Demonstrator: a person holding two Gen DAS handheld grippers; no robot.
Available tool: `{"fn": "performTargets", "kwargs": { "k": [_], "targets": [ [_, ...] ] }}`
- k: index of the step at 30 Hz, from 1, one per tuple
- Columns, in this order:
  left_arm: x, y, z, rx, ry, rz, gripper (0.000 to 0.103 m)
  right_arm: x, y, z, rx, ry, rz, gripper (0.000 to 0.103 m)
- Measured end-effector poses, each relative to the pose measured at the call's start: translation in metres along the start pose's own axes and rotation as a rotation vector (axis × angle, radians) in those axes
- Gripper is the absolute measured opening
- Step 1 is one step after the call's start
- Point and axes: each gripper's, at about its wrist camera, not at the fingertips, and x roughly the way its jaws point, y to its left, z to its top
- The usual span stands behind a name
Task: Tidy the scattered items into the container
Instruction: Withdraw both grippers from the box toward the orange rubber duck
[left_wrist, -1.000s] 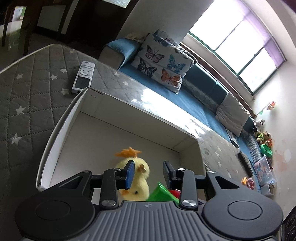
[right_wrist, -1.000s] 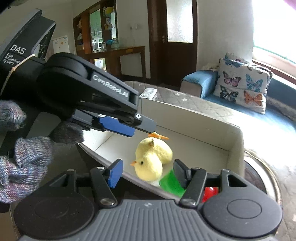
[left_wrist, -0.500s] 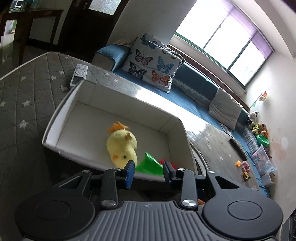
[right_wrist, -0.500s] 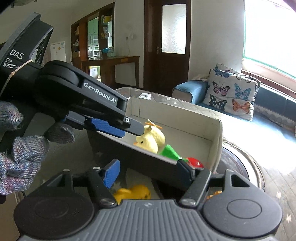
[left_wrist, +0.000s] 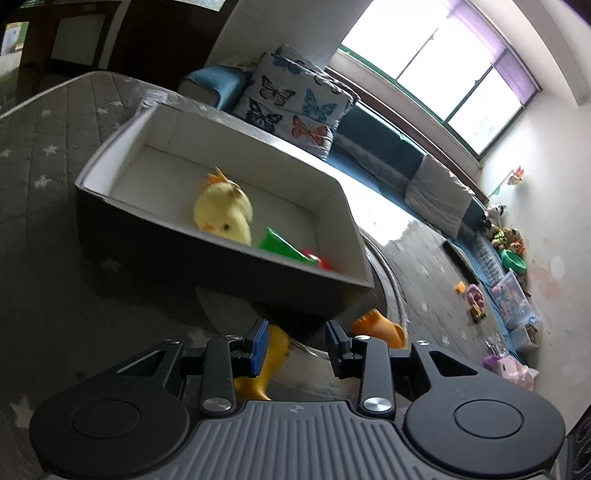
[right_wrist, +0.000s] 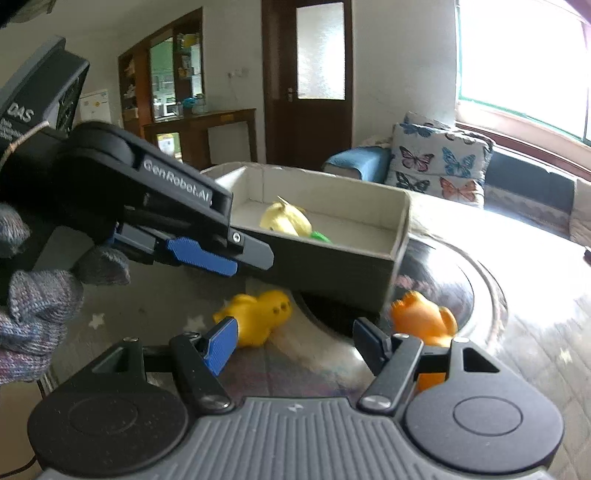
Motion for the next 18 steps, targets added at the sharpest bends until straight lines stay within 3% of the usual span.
{"fn": "performTargets", "kwargs": {
  "k": [18],
  "targets": [
    [0.034, -0.05, -0.032, 0.082, 0.1, -0.042, 0.036, -0.032, -0.027, -0.035, 0.103, 0.001, -0.139, 0.078]
  ]
}}
